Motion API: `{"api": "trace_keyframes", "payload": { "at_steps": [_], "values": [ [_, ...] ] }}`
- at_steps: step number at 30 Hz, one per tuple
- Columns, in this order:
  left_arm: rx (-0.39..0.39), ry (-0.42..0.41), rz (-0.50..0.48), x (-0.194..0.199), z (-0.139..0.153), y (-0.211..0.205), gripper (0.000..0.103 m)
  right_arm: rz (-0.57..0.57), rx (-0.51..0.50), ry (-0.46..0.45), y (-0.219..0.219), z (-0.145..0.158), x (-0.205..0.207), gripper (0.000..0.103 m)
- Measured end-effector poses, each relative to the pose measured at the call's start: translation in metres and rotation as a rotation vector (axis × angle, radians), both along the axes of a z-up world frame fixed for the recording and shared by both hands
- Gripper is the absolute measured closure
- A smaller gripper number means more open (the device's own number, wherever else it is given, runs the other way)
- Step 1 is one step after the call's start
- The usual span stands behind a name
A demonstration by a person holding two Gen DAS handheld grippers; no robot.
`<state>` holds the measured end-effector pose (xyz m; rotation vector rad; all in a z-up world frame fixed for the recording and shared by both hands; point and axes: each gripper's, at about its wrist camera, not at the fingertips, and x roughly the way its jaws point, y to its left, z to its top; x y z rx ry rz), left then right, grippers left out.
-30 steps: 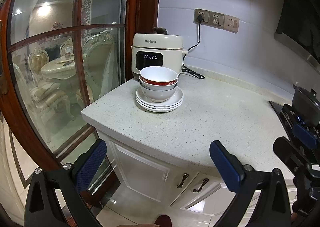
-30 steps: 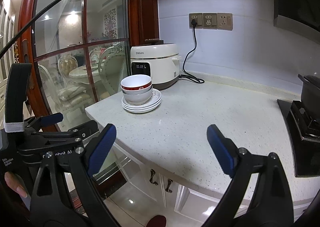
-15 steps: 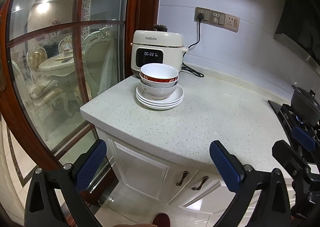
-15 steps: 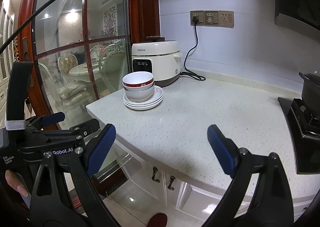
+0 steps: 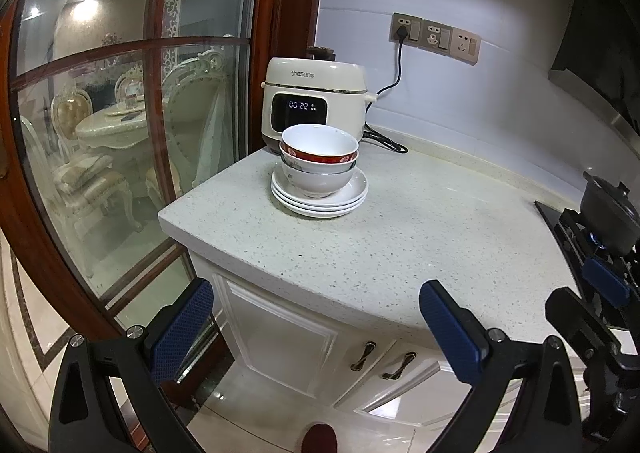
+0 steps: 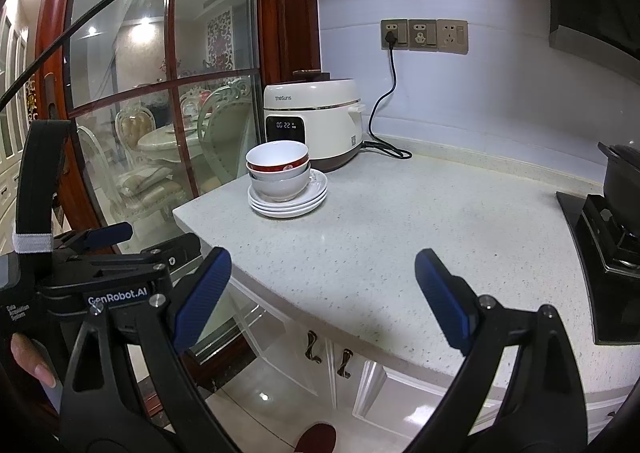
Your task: Organize plates and bowls
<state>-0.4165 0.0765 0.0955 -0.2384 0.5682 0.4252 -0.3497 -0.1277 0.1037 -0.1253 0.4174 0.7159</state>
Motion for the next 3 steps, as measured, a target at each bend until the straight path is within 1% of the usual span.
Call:
{"api": "trace_keyframes", "payload": {
  "at_steps": [3],
  "values": [
    [0.031,0.004,0.002,0.0004,-0.0011,-0.0033,0.0,0.0,0.0,0.0,0.0004,-0.0002,0.0003,0.009]
  ]
}}
